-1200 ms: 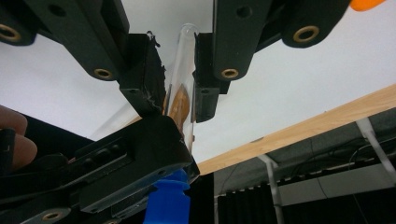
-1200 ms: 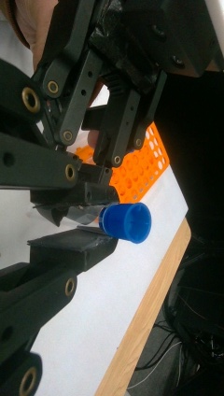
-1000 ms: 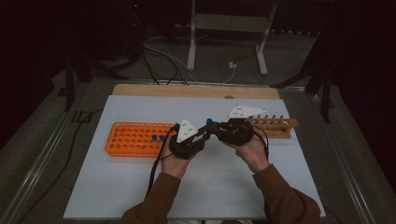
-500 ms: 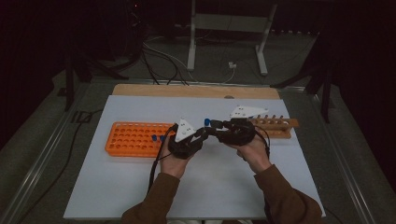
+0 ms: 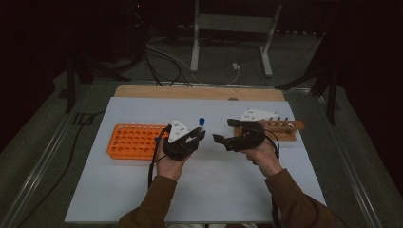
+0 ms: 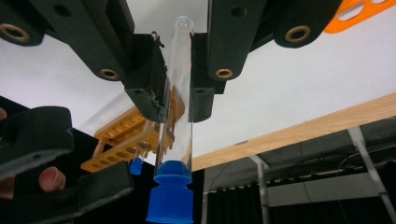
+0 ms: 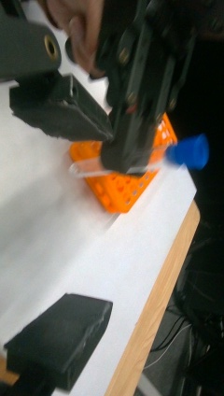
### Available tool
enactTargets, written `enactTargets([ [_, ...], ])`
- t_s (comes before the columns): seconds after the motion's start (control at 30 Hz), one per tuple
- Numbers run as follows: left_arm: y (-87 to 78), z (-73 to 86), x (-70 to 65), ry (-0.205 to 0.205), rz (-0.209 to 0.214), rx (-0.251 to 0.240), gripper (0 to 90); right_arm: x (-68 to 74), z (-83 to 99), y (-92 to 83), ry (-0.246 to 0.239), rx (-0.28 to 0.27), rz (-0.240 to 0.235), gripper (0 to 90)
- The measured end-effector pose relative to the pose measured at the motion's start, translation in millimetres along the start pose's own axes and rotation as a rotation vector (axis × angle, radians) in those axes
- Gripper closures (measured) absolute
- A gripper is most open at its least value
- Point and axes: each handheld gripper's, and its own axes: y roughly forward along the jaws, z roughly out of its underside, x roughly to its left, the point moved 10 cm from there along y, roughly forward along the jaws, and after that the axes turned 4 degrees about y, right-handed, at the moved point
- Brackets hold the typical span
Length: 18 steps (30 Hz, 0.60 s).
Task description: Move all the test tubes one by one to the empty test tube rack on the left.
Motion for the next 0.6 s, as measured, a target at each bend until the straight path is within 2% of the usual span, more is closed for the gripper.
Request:
enactTargets([
  [0.23,-11.5,-0.6,11.2,-0.024,-0.015,-0.020,78.1,-16.6,12.0,-3.1,0.022,0.014,0.040,3.1],
  [0.6,-29.3,-3.3,27.0,-0.048,-0.033,-0.045,78.1,-34.2,23.2,-13.4,0.033,0.009,0.096,0.0],
])
